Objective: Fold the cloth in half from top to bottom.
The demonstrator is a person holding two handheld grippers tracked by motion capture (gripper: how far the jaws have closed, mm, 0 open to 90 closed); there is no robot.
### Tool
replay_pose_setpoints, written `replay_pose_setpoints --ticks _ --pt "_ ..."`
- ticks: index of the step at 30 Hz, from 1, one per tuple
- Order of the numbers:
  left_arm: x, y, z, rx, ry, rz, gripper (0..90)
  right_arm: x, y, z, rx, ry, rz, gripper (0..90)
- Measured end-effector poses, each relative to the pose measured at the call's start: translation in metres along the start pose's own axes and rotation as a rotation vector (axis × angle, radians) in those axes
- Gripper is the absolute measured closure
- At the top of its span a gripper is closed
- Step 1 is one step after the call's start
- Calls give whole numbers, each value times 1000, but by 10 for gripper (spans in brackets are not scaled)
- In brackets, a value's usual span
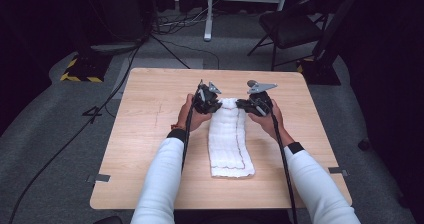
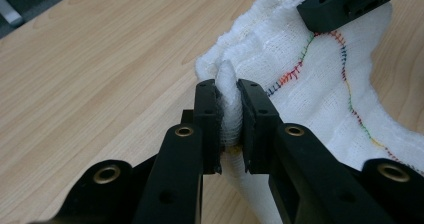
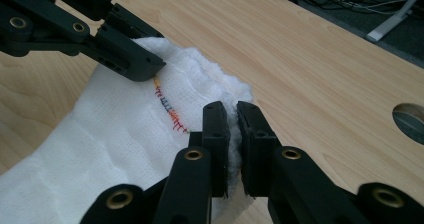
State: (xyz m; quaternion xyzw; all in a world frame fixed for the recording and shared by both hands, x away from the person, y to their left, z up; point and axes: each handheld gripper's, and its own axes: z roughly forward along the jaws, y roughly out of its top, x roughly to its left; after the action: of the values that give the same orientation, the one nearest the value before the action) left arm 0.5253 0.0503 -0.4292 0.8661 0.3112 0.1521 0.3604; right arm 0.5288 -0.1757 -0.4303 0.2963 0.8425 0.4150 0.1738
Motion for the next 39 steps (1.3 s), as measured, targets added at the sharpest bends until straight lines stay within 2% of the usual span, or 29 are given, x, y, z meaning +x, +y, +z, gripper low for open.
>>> replay_pose_setpoints --ticks 6,10,15,22,27,39 --pt "-5 -1 -21 -51 -18 17 800 10 5 -11 -10 -2 -45 832" --pt "-10 -4 -32 -62 -24 45 799 17 7 -19 -23 2 -70 832" --pt "-19 -11 -47 -112 -56 79 800 24 6 -29 -46 31 -75 832" --pt "-31 -17 -57 -110 -88 110 800 32 -2 -43 -64 87 -89 832" --pt "-39 -23 -63 -126 -122 124 799 37 -8 -51 -69 119 -101 832" --pt "-66 -50 -66 -115 -200 165 793 50 -36 -62 -44 215 -118 831"
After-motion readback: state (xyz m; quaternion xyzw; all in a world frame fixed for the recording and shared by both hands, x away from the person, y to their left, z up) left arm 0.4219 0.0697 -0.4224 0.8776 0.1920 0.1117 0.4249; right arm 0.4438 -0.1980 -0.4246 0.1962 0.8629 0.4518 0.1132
